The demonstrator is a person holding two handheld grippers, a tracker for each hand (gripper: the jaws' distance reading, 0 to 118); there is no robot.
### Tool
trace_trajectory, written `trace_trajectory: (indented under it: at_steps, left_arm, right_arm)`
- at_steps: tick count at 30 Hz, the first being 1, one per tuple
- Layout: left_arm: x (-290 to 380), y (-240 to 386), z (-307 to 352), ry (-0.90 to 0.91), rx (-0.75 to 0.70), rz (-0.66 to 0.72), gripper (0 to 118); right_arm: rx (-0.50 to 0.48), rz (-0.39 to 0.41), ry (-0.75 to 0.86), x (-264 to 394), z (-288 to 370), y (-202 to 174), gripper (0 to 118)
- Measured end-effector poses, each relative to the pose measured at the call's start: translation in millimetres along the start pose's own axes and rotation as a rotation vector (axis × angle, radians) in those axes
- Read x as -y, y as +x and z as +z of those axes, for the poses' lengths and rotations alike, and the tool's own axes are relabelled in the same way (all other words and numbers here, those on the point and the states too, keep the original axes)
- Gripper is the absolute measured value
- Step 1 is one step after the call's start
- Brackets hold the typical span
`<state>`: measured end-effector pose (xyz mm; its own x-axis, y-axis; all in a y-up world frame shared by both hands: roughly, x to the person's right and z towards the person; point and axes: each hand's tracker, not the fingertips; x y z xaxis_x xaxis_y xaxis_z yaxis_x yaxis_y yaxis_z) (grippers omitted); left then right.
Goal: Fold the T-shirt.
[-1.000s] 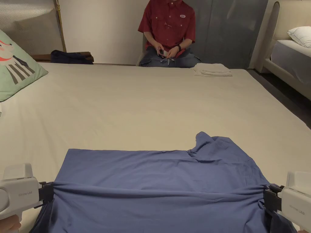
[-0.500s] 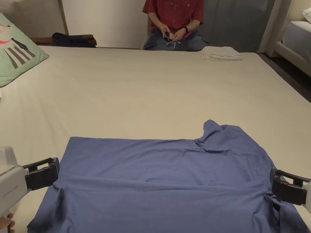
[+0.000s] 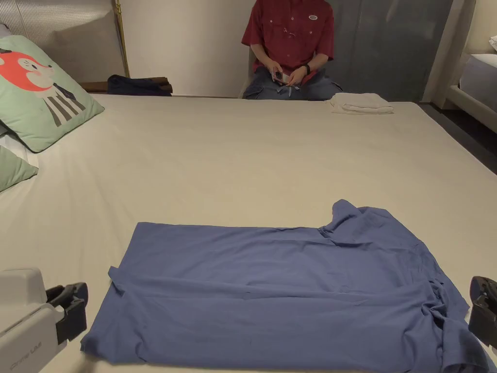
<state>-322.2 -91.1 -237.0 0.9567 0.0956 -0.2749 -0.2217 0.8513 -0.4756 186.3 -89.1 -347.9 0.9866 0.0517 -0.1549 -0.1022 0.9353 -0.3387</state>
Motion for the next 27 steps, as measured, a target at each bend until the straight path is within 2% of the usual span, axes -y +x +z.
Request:
trace_trajectory:
  at_steps: [4, 5, 6, 7, 8, 9, 12, 13, 14, 15, 17, 18, 19, 20, 21, 22, 25, 26, 27]
  left_arm:
    - [5.6, -13.0, -26.7, -0.149, 0.024, 0.044, 0]
    - [7.0, -16.4, -35.5, -0.196, 0.004, 0.07, 14]
    - [8.7, -18.8, -44.0, -0.236, -0.001, 0.072, 52]
    - [12.9, -19.7, -51.2, -0.275, 0.006, 0.066, 83]
    - [16.4, -20.8, -57.3, -0.292, 0.015, 0.06, 102]
    - [18.6, -21.3, -61.6, -0.292, 0.015, 0.051, 103]
    - [27.5, -22.6, -77.5, -0.333, -0.01, 0.044, 96]
    - [29.9, -23.0, -81.3, -0.345, -0.008, 0.053, 86]
    - [32.1, -23.6, -84.3, -0.365, 0.003, 0.067, 69]
    - [35.1, -23.6, -85.0, -0.371, 0.006, 0.078, 39]
    - [36.5, -20.0, -79.0, -0.345, 0.014, 0.073, 27]
    - [34.3, -17.3, -75.8, -0.34, 0.007, 0.062, 13]
    - [33.6, -15.5, -71.8, -0.334, 0.015, 0.058, 5]
    - [32.0, -14.7, -68.0, -0.319, 0.02, 0.062, 4]
    - [30.4, -14.2, -65.0, -0.306, 0.015, 0.059, 4]
    - [28.5, -14.1, -62.1, -0.296, 0.011, 0.053, 4]
    - [24.3, -19.1, -56.1, -0.268, 0.006, 0.075, 3]
    - [23.5, -20.9, -55.5, -0.268, 0.011, 0.082, 3]
    - [23.9, -17.4, -52.5, -0.271, 0.009, 0.092, 3]
  right_arm:
    - [-0.008, -0.005, -0.013, 5.5, 3.3, 2.4, 0]
    - [-0.004, -0.004, -0.017, 6.7, 3.9, 2.7, 0]
    - [-0.004, -0.005, -0.023, 7.9, 3.8, 3.5, 0]
    - [-0.004, -0.009, -0.027, 9.8, 3.7, 4.4, 0]
    - [-0.003, -0.012, -0.033, 11.3, 3.7, 4.9, 0]
    - [-0.003, -0.013, -0.041, 12.5, 3.8, 5.1, 0]
    - [0.0, -0.014, -0.061, 18.2, 2.2, 6.9, 0]
    - [0.0, -0.013, -0.068, 20.2, 1.2, 7.8, 0]
    - [0.003, -0.01, -0.077, 22.4, -0.5, 8.2, 0]
    - [0.008, -0.008, -0.086, 24.3, -2.2, 8.8, 0]
    - [0.016, -0.019, -0.115, 27.5, -6.9, 12.5, 1]
    - [0.011, -0.028, -0.142, 29.0, -10.9, 15.2, 6]
    - [0.006, -0.037, -0.189, 30.4, -16.3, 17.6, 26]
    - [0.016, -0.044, -0.234, 32.1, -23.1, 20.0, 57]
    - [0.023, -0.046, -0.278, 34.2, -29.6, 22.2, 94]
    - [0.029, -0.05, -0.338, 37.3, -37.8, 24.7, 108]
    - [0.01, -0.087, -0.412, 49.8, -51.5, 32.9, 105]
    - [0.006, -0.084, -0.449, 53.7, -56.0, 33.8, 98]
    - [-0.008, -0.075, -0.486, 56.1, -58.9, 33.6, 70]
